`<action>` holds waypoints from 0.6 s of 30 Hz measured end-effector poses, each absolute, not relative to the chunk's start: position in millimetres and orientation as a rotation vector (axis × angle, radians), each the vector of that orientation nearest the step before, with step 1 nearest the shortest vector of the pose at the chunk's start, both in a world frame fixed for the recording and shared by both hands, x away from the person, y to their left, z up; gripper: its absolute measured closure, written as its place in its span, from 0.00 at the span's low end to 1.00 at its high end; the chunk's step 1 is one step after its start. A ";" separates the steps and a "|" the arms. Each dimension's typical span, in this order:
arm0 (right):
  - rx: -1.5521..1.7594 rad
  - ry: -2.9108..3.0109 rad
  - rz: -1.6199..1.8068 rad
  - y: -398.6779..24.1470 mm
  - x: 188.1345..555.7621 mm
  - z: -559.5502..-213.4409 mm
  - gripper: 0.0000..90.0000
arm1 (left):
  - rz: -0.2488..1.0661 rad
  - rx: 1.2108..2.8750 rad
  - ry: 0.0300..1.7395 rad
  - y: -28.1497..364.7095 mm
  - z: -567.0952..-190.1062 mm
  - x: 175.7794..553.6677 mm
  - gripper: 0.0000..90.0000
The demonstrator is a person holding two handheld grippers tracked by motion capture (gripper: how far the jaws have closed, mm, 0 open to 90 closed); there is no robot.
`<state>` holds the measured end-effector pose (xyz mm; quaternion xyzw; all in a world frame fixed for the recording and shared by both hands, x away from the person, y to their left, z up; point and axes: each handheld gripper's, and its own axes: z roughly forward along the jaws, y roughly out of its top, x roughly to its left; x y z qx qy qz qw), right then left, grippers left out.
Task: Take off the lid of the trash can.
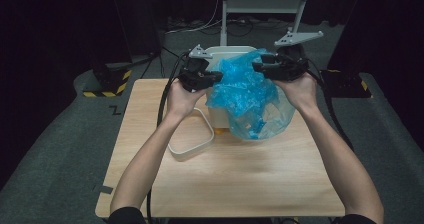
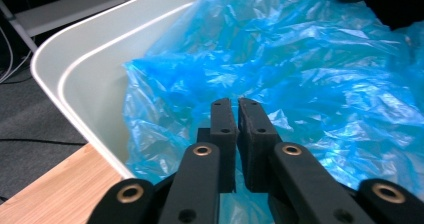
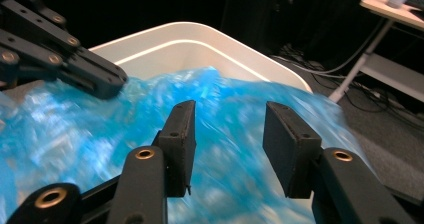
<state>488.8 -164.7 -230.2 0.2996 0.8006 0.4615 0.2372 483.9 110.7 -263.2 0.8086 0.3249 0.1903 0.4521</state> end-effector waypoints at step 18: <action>0.837 2.207 1.257 -174.9 495.0 -246.9 1.00 | 0.419 1.910 0.835 122.4 -257.8 473.8 0.48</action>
